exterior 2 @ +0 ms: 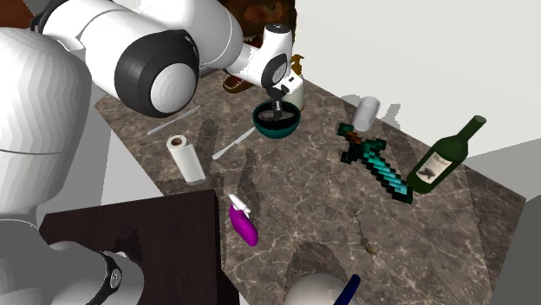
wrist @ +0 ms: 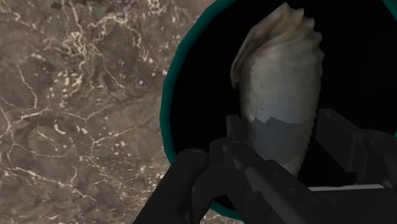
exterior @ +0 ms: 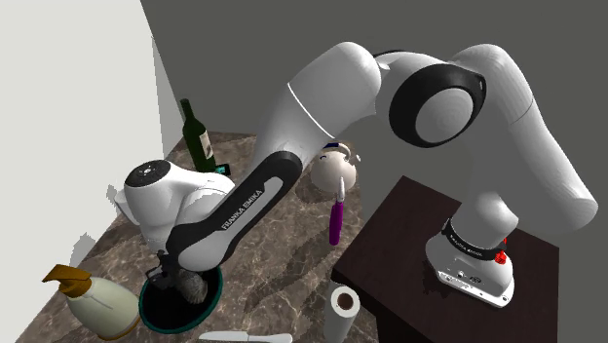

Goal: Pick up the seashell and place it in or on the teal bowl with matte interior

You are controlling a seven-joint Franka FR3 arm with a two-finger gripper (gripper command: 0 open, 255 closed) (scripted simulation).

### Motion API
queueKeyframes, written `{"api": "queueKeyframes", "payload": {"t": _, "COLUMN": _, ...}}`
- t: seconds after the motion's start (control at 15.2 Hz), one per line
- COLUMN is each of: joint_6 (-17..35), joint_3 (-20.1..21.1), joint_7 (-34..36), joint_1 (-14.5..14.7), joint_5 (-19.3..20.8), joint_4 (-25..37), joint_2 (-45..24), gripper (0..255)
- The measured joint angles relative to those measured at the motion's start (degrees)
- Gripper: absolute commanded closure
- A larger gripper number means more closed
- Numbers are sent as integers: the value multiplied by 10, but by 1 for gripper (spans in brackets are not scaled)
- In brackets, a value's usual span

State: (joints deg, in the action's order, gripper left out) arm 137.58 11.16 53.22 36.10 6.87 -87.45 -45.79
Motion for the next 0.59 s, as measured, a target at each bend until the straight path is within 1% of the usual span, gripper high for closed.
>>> {"api": "queueKeyframes", "payload": {"t": 0.13, "joint_6": 0, "joint_3": 0, "joint_7": 0, "joint_1": 0, "joint_5": 0, "joint_4": 0, "joint_2": 0, "gripper": 255}}
{"api": "queueKeyframes", "payload": {"t": 0.2, "joint_6": 0, "joint_3": 0, "joint_7": 0, "joint_1": 0, "joint_5": 0, "joint_4": 0, "joint_2": 0, "gripper": 0}}
{"api": "queueKeyframes", "payload": {"t": 0.59, "joint_6": 0, "joint_3": 0, "joint_7": 0, "joint_1": 0, "joint_5": 0, "joint_4": 0, "joint_2": 0, "gripper": 0}}
